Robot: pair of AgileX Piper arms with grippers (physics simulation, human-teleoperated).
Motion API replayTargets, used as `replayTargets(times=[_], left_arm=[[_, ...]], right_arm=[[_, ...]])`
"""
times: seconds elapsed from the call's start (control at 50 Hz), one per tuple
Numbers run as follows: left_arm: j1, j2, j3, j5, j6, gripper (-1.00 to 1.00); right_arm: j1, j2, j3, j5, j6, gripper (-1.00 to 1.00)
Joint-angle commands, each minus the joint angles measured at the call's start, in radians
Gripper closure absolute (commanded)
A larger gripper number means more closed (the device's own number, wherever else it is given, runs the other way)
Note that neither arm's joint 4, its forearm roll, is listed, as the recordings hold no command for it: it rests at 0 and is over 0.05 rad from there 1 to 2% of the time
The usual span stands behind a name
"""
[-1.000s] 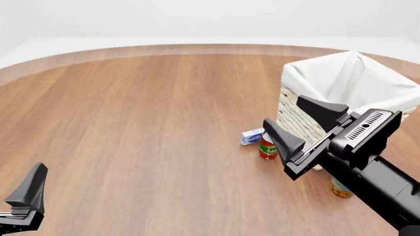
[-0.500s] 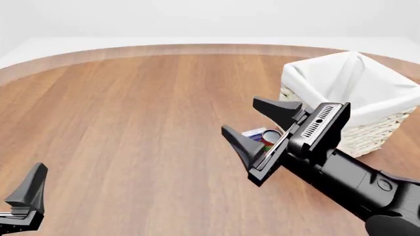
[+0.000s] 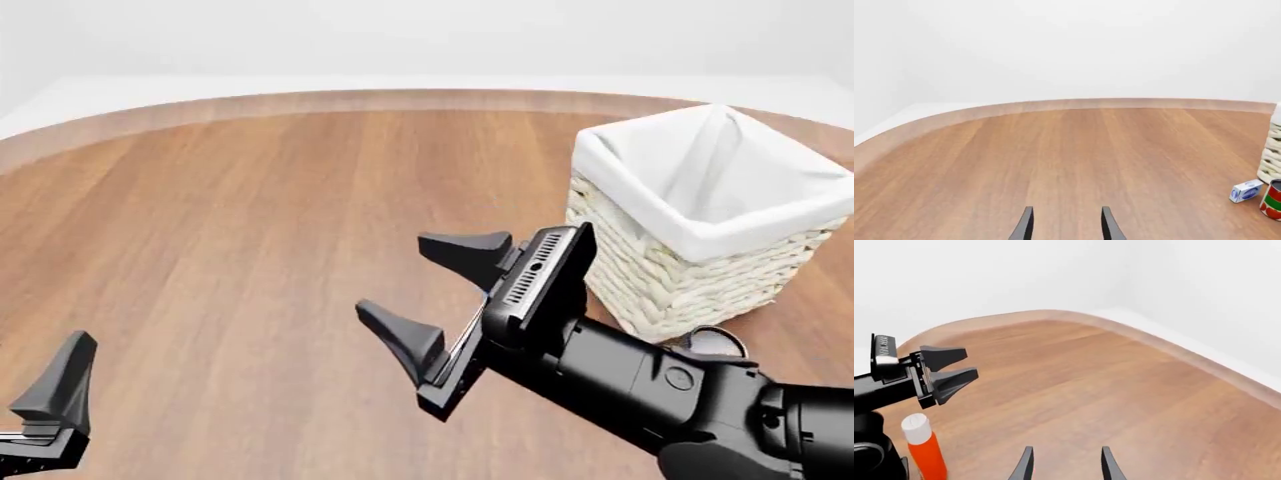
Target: Pick up the ketchup, and put it in the basket.
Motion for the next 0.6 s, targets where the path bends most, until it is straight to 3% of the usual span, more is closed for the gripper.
replayTargets(times=[0.02,0.18,0.2,0.22,0.6], left_arm=[[0.0,0.0,0.0,0.0,0.0,-1.0],[0.0,0.0,0.0,0.0,0.0,-1.0],[0.0,0.0,0.0,0.0,0.0,-1.0],[0.0,0.0,0.0,0.0,0.0,-1.0],[0.0,0.0,0.0,0.0,0.0,-1.0]], right_arm=[[0.054,0.047,-0.032,-0.003,0.022,-1.0],[0.094,0.095,-0.068,0.012,0.036,-1.0],[0.099,0.108,-0.075,0.013,0.044,-1.0],[0.136,0.176,-0.121,0.009,0.089,-1.0],[0.157,0.183,-0.123,-0.005,0.118,-1.0]])
